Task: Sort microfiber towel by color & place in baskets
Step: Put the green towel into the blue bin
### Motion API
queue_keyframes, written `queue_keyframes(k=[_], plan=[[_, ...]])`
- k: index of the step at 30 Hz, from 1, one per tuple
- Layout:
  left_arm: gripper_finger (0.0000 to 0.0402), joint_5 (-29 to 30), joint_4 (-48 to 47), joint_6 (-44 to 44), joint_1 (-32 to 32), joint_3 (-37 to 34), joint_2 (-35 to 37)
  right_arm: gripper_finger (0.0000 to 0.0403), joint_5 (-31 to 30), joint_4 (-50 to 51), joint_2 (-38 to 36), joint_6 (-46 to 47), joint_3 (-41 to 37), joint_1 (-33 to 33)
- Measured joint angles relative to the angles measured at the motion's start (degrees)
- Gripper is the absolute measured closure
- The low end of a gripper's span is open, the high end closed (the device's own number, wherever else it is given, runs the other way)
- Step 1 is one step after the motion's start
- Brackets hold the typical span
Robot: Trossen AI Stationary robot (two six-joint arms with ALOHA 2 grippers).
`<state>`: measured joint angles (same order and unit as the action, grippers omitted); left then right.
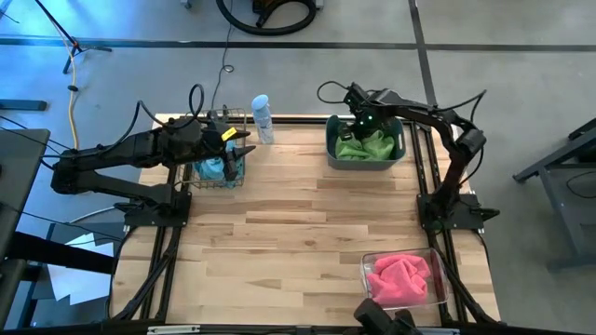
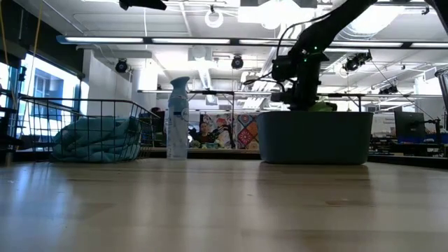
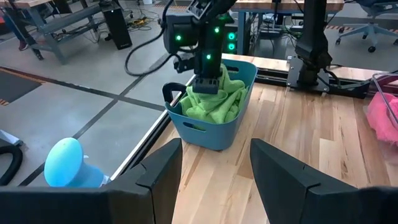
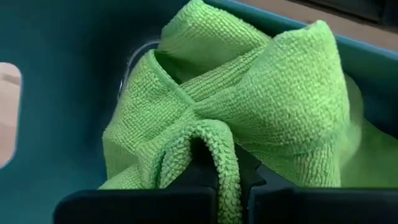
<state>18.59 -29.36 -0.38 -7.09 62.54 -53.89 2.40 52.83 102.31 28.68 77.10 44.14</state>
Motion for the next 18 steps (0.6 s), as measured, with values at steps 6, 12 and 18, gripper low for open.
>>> queue_keyframes(k=[6, 12, 18], plan=[[0.0224, 0.00, 0.00, 0.04, -0.01, 0.00, 0.00, 0.0403, -0.43, -1.12, 2.15, 1.37, -0.13, -0.30], [0.0224, 0.02, -0.02, 0.02, -0.01, 0.00, 0.00, 0.0403, -0.36, -1.19, 4.73, 2.60, -0.13, -0.42], [0.0224, 0.05, -0.01, 0.22, -0.03, 0.00, 0.00, 0.0403, -0.75, -2.22, 6.45, 4.52, -0.13, -0.70]])
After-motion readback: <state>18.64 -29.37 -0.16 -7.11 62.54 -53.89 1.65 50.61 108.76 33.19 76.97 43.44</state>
